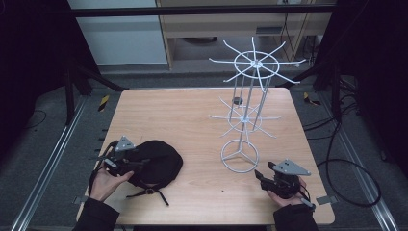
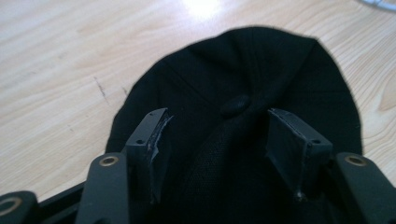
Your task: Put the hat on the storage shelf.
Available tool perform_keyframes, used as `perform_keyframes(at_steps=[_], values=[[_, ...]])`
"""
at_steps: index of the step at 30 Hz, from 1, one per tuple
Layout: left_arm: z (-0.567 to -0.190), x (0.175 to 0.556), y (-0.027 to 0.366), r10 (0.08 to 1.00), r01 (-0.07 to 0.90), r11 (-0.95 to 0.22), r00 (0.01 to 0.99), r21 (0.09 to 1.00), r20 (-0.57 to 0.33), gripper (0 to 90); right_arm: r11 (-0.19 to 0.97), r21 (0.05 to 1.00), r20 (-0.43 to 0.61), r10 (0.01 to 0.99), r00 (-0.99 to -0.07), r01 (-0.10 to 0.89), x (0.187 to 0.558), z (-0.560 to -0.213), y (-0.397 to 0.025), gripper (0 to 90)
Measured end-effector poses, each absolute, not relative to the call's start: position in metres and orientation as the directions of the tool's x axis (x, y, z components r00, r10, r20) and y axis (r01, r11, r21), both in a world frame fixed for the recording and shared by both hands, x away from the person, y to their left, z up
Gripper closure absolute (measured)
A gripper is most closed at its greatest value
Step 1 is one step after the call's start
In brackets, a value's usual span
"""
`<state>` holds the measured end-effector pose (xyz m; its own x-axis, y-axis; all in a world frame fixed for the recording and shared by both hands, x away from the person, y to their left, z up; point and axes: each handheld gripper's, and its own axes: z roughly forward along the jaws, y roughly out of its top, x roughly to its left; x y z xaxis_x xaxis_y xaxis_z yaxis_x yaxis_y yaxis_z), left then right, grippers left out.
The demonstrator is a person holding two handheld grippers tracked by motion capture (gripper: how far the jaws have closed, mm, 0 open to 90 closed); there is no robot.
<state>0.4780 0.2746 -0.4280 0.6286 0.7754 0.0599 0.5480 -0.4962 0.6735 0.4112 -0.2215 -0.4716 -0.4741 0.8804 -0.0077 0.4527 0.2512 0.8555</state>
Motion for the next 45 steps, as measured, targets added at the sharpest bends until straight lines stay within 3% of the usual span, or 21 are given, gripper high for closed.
perform_keyframes(at_steps=[4, 7, 11, 23, 33, 45], values=[[-0.434, 0.481, 0.270, 0.767, 0.566, -0.517, 0.639, 0.642, 0.056, 52.0, 0.257, 0.852, -0.008, 0.878, -0.479, 0.456, 0.412, -0.473, -0.221, 39.6], [-0.436, 0.481, 0.269, 0.765, 0.574, -0.514, 0.643, 0.637, 0.038, 68.3, 0.257, 0.851, -0.005, 0.876, -0.482, 0.459, 0.412, -0.473, -0.221, 39.8], [-0.433, 0.476, 0.267, 0.765, 0.561, -0.506, 0.643, 0.655, 0.040, 81.7, 0.258, 0.849, -0.007, 0.878, -0.478, 0.461, 0.412, -0.473, -0.222, 40.0], [-0.407, 0.450, 0.262, 0.766, 0.447, -0.417, 0.642, 0.791, 0.041, 84.4, 0.250, 0.853, -0.003, 0.881, -0.474, 0.459, 0.412, -0.473, -0.224, 39.8], [-0.374, 0.426, 0.258, 0.758, 0.342, -0.196, 0.648, 0.919, -0.080, 84.5, 0.240, 0.857, -0.001, 0.885, -0.465, 0.455, 0.412, -0.473, -0.225, 39.3], [-0.335, 0.410, 0.252, 0.767, 0.236, 0.000, 0.624, 0.972, -0.151, 84.5, 0.238, 0.862, -0.007, 0.889, -0.459, 0.448, 0.412, -0.473, -0.226, 39.1]])
